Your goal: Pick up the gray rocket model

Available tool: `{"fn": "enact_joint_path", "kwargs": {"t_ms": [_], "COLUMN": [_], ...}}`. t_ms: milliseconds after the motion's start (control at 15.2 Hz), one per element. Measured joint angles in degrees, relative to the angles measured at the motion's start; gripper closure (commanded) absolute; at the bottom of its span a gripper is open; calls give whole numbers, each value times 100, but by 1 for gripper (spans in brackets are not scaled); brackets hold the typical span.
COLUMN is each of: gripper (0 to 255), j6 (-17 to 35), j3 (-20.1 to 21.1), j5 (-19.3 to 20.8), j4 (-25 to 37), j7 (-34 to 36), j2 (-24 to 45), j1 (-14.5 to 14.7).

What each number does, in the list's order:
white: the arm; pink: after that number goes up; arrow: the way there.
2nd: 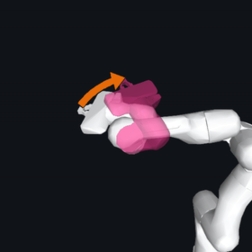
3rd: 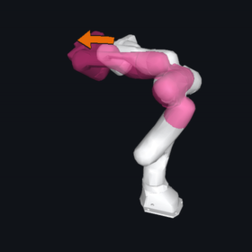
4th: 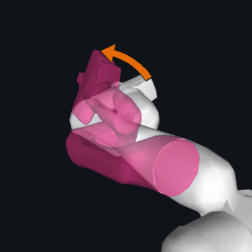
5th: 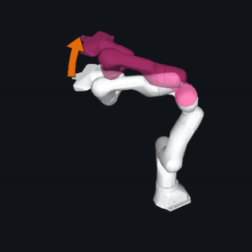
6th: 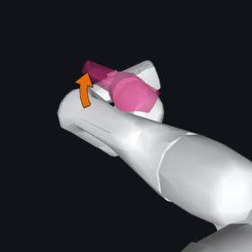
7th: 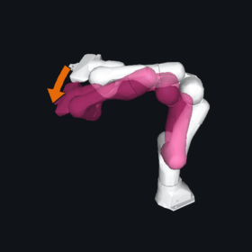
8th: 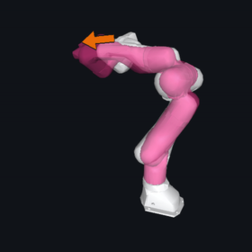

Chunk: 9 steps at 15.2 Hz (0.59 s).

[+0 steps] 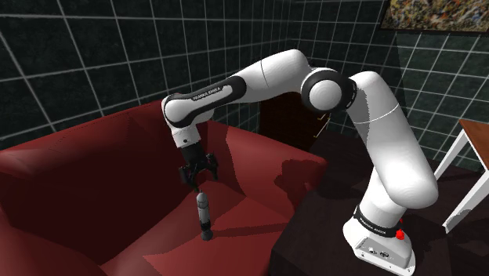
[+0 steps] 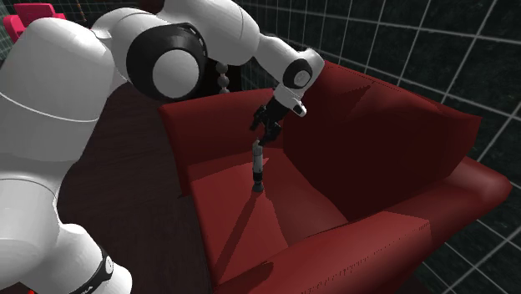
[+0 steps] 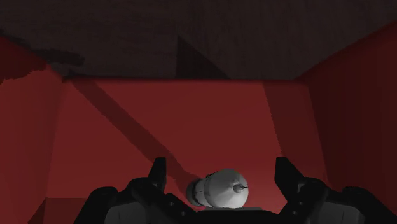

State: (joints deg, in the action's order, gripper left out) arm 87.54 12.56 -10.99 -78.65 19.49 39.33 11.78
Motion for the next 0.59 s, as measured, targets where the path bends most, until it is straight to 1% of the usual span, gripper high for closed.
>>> {"fn": "enact_joint_path", "kwargs": {"t_ms": [66,132,330,594], "gripper": [0,0,0,0], "j6": [-123,-174,-103,97], "j3": [27,30,28,10], "j5": [-29,-32,-32,-16], "j4": [382,597,708,625], "j7": [73,82,74,14], "j2": [306,504,714,845], "j1": [66,88,118,126]}}
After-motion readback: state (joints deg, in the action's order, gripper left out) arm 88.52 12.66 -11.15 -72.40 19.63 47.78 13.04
